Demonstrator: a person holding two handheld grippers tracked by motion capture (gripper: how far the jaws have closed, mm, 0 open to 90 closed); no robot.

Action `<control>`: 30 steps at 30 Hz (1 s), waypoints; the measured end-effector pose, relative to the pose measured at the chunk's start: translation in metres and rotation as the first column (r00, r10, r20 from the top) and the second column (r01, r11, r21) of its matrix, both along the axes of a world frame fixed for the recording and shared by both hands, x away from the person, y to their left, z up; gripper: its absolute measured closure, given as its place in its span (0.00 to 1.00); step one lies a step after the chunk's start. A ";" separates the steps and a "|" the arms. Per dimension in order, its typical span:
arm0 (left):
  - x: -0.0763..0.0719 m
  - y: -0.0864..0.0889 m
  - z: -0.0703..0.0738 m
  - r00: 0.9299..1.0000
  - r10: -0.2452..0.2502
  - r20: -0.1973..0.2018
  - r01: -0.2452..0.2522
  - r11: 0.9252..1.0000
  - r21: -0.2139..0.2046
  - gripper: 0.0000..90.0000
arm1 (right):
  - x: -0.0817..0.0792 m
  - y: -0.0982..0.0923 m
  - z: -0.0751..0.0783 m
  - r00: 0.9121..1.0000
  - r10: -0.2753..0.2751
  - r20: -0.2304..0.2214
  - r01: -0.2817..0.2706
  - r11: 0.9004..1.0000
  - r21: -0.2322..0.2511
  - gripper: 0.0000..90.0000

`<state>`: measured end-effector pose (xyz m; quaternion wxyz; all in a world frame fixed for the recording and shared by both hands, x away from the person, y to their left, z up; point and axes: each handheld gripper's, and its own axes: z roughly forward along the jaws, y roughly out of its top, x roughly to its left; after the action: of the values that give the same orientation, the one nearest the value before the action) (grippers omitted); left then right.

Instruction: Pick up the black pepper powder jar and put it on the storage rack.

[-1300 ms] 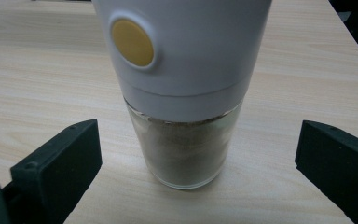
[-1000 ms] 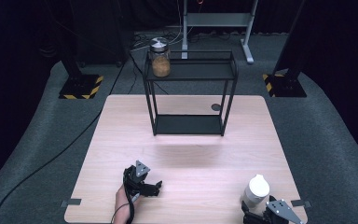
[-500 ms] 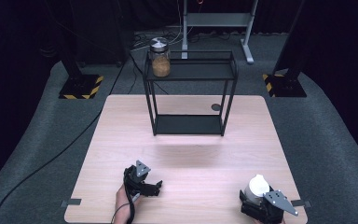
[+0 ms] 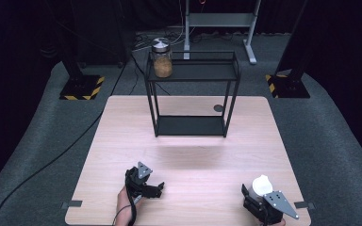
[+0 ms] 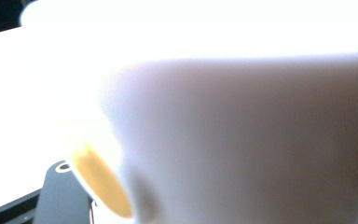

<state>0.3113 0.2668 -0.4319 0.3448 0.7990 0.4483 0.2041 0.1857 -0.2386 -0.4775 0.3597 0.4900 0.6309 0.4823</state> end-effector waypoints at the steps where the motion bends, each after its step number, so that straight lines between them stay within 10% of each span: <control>1: 0.000 0.000 0.000 1.000 -0.001 0.000 0.001 1.000 0.000 0.00 | 0.000 0.000 -0.001 1.000 0.002 0.006 -0.002 1.000 -0.001 0.33; 30: 0.000 0.000 0.000 1.000 -0.001 0.000 0.001 1.000 0.000 0.00 | -0.006 -0.005 0.010 0.999 0.008 0.051 -0.009 1.000 0.024 0.34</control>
<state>0.3116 0.2669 -0.4319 0.3449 0.7994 0.4476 0.2041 0.1793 -0.2434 -0.4671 0.3677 0.4792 0.6177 0.5036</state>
